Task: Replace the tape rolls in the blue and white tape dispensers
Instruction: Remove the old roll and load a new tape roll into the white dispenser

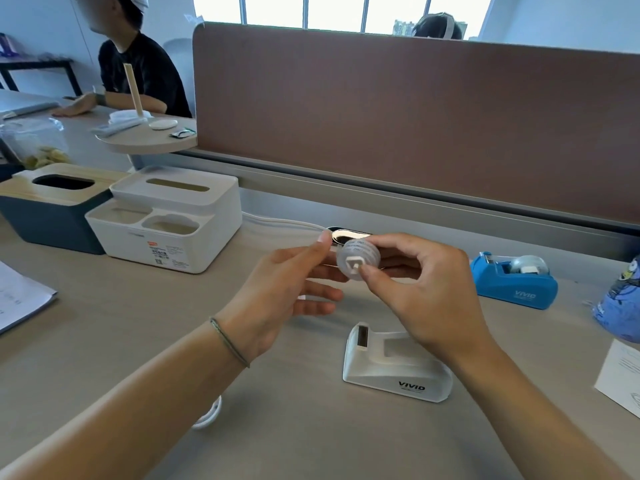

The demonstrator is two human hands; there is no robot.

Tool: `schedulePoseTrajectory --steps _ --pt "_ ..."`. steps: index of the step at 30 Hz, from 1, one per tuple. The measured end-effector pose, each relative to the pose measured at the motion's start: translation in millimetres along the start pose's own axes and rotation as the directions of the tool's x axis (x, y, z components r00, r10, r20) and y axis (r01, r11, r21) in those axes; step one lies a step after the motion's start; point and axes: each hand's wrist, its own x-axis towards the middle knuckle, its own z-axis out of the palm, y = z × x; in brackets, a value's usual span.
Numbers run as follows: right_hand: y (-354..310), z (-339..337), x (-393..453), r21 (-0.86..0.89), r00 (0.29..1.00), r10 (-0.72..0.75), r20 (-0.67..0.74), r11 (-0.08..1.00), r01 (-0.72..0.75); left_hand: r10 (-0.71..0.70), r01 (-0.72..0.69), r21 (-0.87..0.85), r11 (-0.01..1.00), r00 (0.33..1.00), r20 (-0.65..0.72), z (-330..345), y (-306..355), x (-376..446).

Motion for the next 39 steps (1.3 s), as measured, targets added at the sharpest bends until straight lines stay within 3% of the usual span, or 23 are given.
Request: schedulePoseTrajectory --steps 4,13,17,24,30,33,39 --pt "0.4 0.1 -0.4 -0.074 0.999 -0.002 0.053 0.997 0.006 0.037 -0.033 0.113 0.993 0.999 -0.034 -5.9 2.1 0.9" --pt "0.9 -1.3 0.4 -0.158 0.994 -0.058 0.095 0.985 0.072 0.032 -0.031 0.038 0.999 0.999 -0.017 -4.9 0.6 1.1" --pt "0.4 -1.0 0.1 -0.180 0.991 -0.095 0.095 0.977 0.111 0.092 -0.090 0.094 0.991 0.996 -0.016 -0.7 -3.7 -0.6" --pt "0.5 1.5 -0.7 -0.247 0.989 -0.134 0.064 0.958 0.146 0.081 -0.095 -0.136 0.986 0.991 -0.105 6.4 -16.6 -0.3" --pt "2.1 -9.4 7.1 0.094 0.974 0.161 0.160 0.980 -0.177 0.043 -0.045 -0.287 0.957 0.999 -0.014 4.3 -9.7 0.4" --pt "-0.3 -12.6 9.6 0.264 0.953 0.227 0.201 0.924 -0.276 0.041 -0.037 -0.298 0.954 0.999 0.007 4.4 -9.4 -0.5" --pt "-3.4 -12.5 10.4 0.397 0.914 0.340 0.220 0.825 -0.402 0.038 -0.017 -0.294 0.956 0.997 0.064 4.5 -4.1 -3.5"
